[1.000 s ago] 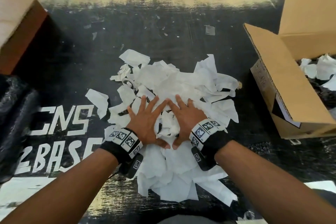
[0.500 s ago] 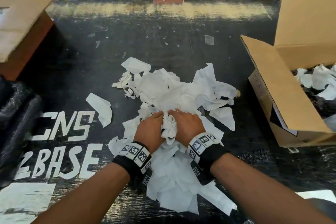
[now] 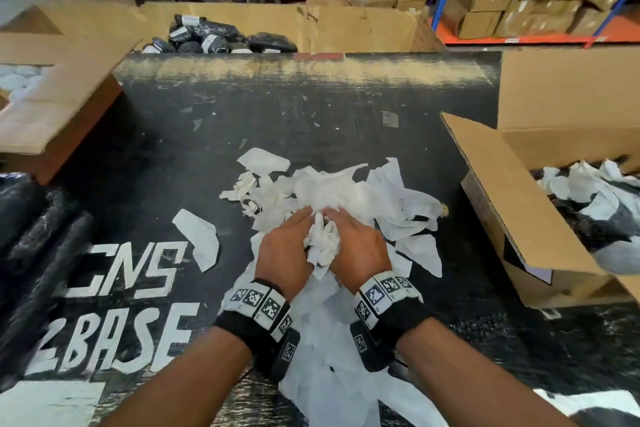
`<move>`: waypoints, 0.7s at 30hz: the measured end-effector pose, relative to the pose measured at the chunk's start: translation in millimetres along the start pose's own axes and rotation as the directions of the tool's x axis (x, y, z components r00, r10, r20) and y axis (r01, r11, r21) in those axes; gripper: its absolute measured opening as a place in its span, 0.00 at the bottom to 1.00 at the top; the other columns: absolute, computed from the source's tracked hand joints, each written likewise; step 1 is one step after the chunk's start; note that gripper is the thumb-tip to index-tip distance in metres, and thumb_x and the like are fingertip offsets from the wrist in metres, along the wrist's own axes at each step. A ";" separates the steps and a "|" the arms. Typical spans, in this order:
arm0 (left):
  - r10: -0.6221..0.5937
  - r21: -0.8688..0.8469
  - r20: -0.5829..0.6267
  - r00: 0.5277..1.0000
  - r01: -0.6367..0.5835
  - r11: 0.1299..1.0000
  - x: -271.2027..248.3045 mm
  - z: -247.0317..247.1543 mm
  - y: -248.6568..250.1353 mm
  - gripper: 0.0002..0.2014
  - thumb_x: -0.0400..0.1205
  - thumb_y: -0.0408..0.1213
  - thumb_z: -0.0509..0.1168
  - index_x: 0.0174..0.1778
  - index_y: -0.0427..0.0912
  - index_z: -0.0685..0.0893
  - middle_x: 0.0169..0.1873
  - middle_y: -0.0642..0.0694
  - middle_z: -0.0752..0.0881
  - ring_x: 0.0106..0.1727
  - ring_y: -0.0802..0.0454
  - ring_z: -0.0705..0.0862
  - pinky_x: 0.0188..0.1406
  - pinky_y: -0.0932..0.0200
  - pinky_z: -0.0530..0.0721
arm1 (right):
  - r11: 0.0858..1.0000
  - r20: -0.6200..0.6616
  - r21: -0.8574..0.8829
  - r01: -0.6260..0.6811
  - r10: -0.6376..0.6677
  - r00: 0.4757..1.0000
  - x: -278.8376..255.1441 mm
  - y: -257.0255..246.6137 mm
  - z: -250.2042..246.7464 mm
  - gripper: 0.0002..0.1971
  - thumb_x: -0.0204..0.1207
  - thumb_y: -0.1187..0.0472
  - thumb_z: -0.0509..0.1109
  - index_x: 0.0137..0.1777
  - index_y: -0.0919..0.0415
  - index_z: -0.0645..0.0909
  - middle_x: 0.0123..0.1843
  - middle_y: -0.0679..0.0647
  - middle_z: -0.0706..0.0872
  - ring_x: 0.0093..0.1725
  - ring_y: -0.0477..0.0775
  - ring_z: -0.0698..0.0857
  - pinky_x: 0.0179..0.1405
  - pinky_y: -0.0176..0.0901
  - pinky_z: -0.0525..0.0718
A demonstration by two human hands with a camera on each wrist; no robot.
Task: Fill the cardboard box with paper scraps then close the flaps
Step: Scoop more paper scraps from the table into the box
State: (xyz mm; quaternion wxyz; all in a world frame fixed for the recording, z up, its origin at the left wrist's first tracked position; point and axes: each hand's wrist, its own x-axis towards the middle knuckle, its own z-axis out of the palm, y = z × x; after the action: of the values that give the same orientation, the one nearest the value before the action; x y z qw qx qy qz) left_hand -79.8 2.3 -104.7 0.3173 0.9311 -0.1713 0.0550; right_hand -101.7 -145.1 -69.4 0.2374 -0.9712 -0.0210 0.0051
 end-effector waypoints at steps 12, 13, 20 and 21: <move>0.134 0.050 -0.226 0.965 -0.126 0.991 26.4 -71.0 49.9 0.15 0.81 0.45 0.68 0.64 0.55 0.87 0.61 0.50 0.90 0.60 0.53 0.88 0.56 0.50 0.88 | 0.987 -0.196 0.032 0.159 -0.149 0.969 1.8 -40.8 -78.7 0.21 0.72 0.49 0.66 0.66 0.40 0.73 0.61 0.41 0.84 0.51 0.51 0.88 0.50 0.51 0.87; 0.128 0.048 -0.242 0.962 -0.120 0.992 27.2 -78.1 55.2 0.15 0.81 0.44 0.68 0.64 0.55 0.87 0.61 0.50 0.90 0.59 0.53 0.88 0.56 0.51 0.88 | 0.983 -0.227 0.042 0.180 -0.166 0.960 1.7 -43.5 -83.9 0.22 0.72 0.50 0.67 0.67 0.40 0.74 0.61 0.42 0.85 0.52 0.52 0.88 0.50 0.51 0.88; 0.175 0.060 -0.349 0.920 -0.165 0.985 19.2 -131.9 114.7 0.20 0.76 0.46 0.60 0.58 0.46 0.90 0.56 0.44 0.92 0.57 0.48 0.90 0.55 0.52 0.88 | 0.956 -0.387 0.053 0.290 -0.248 0.888 -5.5 -58.8 -130.6 0.31 0.68 0.68 0.74 0.72 0.52 0.79 0.68 0.53 0.87 0.58 0.59 0.89 0.58 0.54 0.87; 0.181 0.065 -0.373 0.910 -0.169 0.983 14.3 -137.6 126.0 0.20 0.76 0.45 0.62 0.59 0.46 0.91 0.57 0.45 0.92 0.57 0.50 0.90 0.55 0.54 0.88 | 0.951 -0.403 0.053 0.305 -0.259 0.878 -10.4 -59.3 -138.0 0.30 0.69 0.68 0.74 0.73 0.53 0.79 0.67 0.54 0.87 0.59 0.60 0.89 0.59 0.55 0.87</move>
State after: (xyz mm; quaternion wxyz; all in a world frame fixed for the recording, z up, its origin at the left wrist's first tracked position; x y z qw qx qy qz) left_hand -110.2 -11.2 79.5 0.3237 0.8888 -0.1890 0.2637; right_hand -111.6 -156.6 80.3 0.2904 -0.9237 -0.1141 -0.2224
